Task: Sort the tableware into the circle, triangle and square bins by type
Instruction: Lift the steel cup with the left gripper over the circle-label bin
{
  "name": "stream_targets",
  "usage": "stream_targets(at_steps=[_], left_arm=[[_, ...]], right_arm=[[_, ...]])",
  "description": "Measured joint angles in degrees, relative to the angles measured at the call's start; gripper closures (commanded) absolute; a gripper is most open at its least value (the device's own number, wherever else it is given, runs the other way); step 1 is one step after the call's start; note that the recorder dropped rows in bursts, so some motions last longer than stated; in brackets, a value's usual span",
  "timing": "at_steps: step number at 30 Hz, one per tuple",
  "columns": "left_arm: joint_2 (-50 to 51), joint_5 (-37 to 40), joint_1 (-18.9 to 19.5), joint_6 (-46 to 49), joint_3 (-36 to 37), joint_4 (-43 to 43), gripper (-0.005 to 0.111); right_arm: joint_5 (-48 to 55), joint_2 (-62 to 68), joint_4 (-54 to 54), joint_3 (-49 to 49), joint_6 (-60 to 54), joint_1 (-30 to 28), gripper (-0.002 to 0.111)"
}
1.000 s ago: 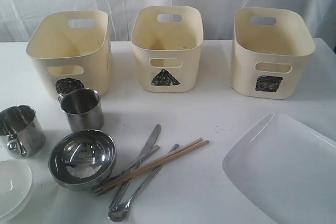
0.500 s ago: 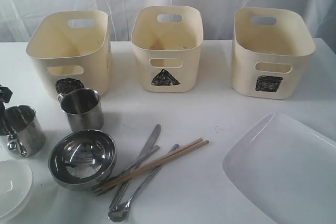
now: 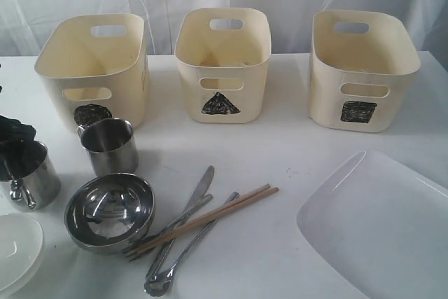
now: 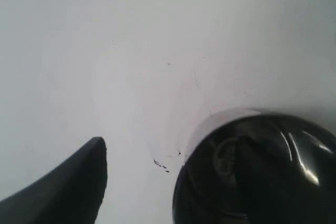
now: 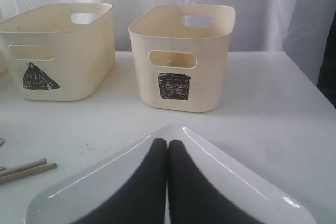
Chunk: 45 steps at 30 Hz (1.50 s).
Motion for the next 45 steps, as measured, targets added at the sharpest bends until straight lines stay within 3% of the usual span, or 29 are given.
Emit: stream_targets(at_steps=[10,12,19,20,28,35,41,45], left_arm=[[3.9,0.4,0.0,-3.3,0.0,0.5,0.038],[4.7,0.8,0.0,-3.4,0.0,0.5,0.048],[5.5,1.9,0.0,-3.5,0.0,0.5,0.103],[5.5,1.9,0.0,-3.5,0.0,0.5,0.106],[3.6,3.7,0.0,-7.1,-0.3,0.6,0.107],[-15.5,5.9,0.0,-8.2,-2.5,1.5,0.107],[-21.3,-1.3,0.0,-8.1,-3.9,2.6,0.107],[-21.0,-11.7,0.0,-8.1,-3.9,2.6,0.107]], right_arm=[[0.0,0.0,0.0,0.0,0.0,0.0,0.108],[0.0,0.0,0.0,0.0,0.0,0.0,0.108],[0.0,0.0,0.0,0.0,0.0,0.0,0.108],[0.0,0.0,0.0,0.0,0.0,0.0,0.108],[0.0,0.0,0.0,0.0,0.0,0.0,0.108],[0.0,0.0,0.0,0.0,0.1,0.0,0.108],[0.0,0.0,0.0,0.0,0.1,0.0,0.108],[0.0,0.0,0.0,0.0,0.1,0.0,0.108]])
